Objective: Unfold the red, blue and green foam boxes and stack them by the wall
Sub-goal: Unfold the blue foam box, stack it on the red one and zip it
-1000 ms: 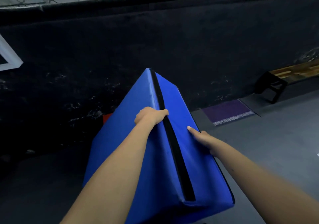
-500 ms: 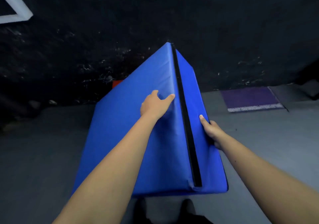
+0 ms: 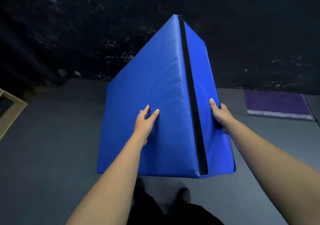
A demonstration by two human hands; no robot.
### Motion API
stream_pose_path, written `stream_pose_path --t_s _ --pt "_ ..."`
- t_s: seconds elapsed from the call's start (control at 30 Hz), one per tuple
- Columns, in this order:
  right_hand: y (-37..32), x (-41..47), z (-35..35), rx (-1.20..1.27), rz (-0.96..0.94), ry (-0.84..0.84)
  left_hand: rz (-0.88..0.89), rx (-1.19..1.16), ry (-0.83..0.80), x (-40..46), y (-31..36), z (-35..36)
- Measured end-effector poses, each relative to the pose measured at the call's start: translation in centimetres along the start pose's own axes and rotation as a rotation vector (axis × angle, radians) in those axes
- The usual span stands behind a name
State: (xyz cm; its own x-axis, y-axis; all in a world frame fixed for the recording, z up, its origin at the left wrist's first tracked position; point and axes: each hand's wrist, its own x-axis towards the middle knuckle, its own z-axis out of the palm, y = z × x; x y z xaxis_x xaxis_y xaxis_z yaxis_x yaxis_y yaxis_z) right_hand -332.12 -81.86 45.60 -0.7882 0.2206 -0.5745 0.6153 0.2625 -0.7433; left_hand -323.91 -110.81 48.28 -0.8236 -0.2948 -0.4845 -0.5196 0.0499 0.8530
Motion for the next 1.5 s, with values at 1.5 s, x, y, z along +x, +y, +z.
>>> stream_pose_path --t_s 1.5 --pt "11.7 8.5 3.1 0.357 0.191 -0.013 -0.509 -0.266 0.453 13.4 -10.6 1.7"
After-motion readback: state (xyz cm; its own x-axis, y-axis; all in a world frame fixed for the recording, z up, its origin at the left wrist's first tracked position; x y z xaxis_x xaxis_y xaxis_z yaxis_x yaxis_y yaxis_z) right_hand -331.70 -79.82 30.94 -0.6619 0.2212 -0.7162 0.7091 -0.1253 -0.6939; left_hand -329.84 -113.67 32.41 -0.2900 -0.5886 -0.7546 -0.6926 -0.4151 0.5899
